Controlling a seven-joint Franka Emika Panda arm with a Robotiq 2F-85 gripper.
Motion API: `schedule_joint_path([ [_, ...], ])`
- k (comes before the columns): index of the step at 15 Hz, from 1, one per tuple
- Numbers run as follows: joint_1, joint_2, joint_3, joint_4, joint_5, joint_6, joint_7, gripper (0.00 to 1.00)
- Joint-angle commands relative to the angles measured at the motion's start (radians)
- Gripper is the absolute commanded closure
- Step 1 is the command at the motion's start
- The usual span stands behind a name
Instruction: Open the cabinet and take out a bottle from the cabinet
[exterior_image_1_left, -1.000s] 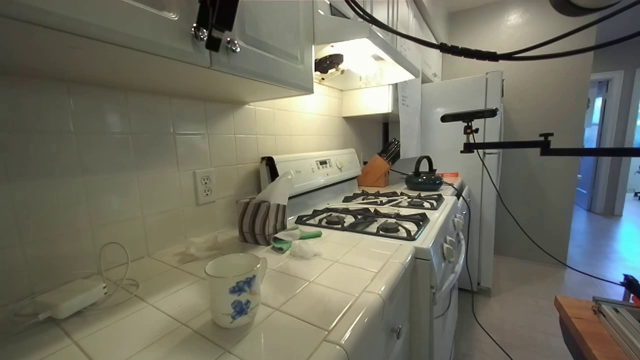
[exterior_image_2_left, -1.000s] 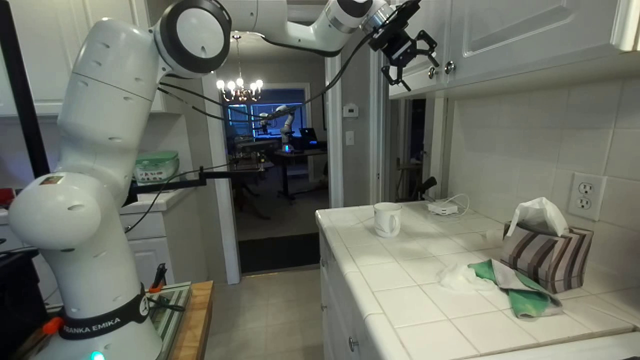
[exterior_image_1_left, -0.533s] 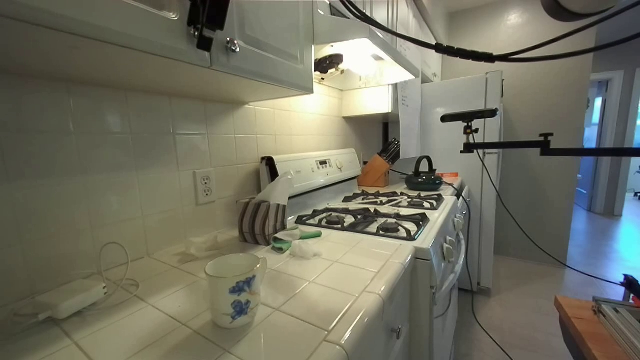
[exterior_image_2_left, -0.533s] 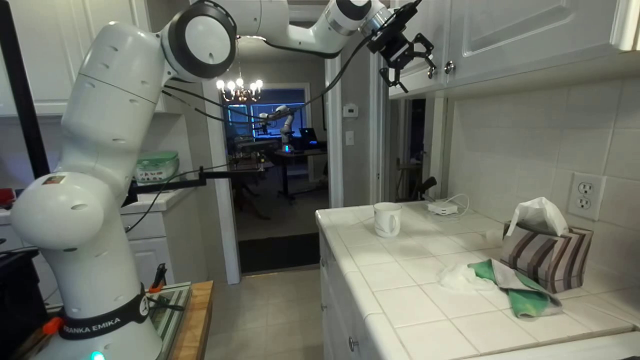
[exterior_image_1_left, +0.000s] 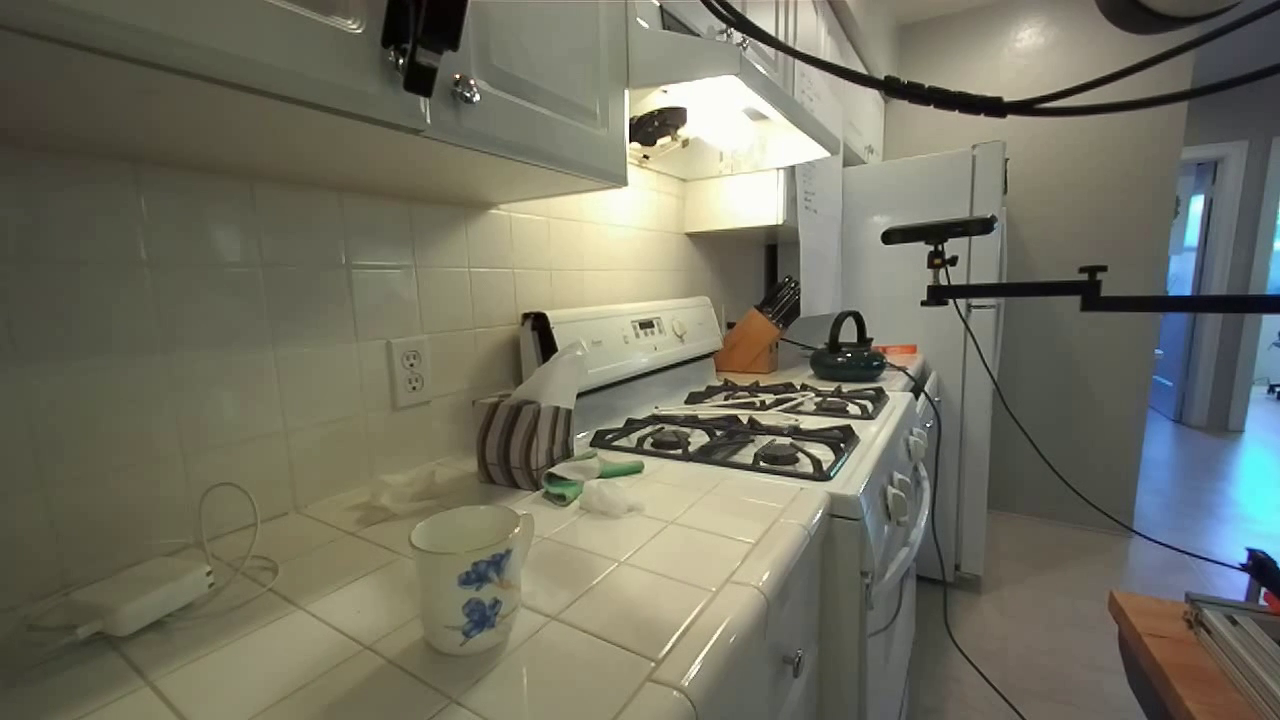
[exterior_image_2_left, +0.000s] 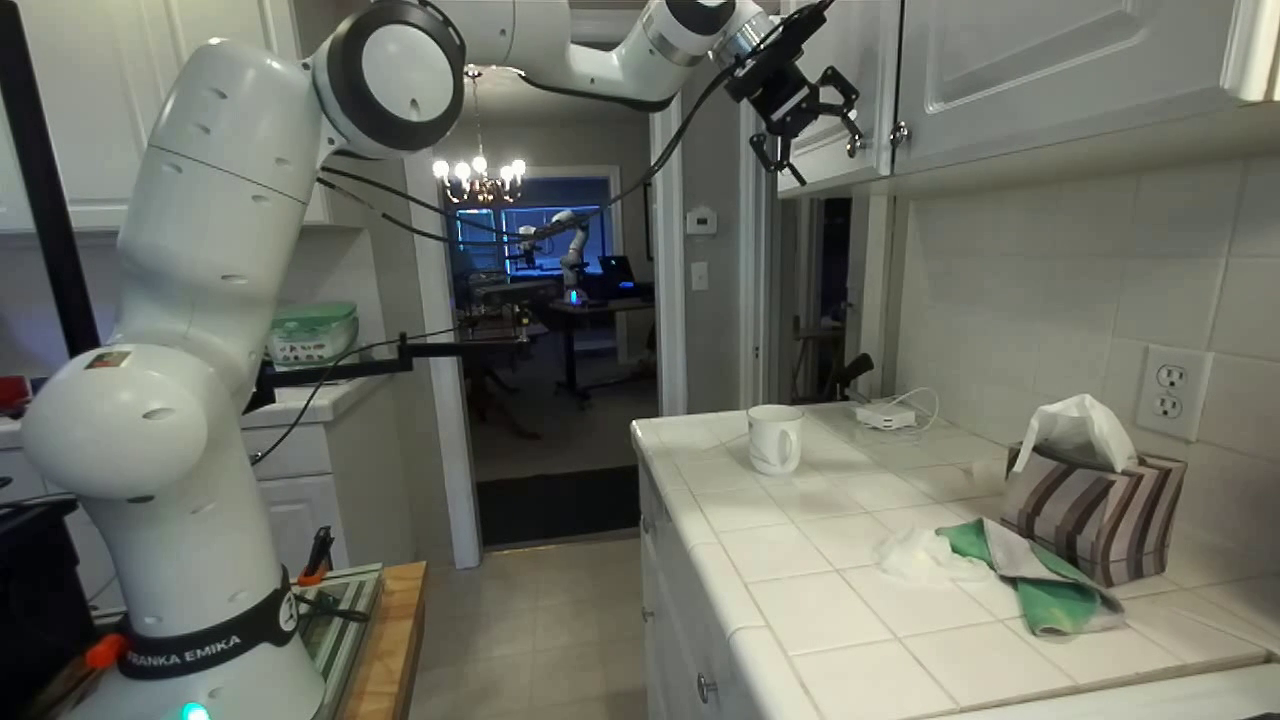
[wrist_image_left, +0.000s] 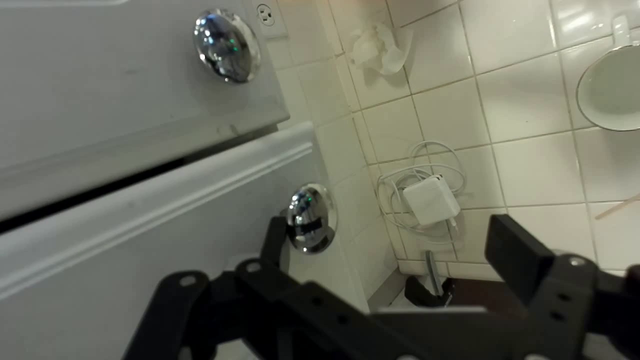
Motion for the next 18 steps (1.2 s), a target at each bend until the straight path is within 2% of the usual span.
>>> schedule_joint_path([
  [1,0.007,-0.095,0.030,-0.148,0.048,-0.106,-0.006,0.00],
  [5,0.007,-0.170,0.069,-0.239,0.084,-0.165,-0.005,0.00],
  [8,0.021,-0.228,0.114,-0.298,0.123,-0.168,-0.018,0.00],
  [10,0.050,-0.238,0.155,-0.284,0.141,-0.186,-0.023,0.00],
  [13,0.125,-0.210,0.237,-0.207,0.156,-0.301,-0.057,0.00],
  [14,0.171,-0.199,0.244,-0.175,0.139,-0.336,-0.079,0.00],
  [16,0.208,-0.202,0.266,-0.148,0.122,-0.371,-0.153,0.00],
  [18,0.202,-0.245,0.268,-0.186,0.089,-0.326,-0.173,0.00],
])
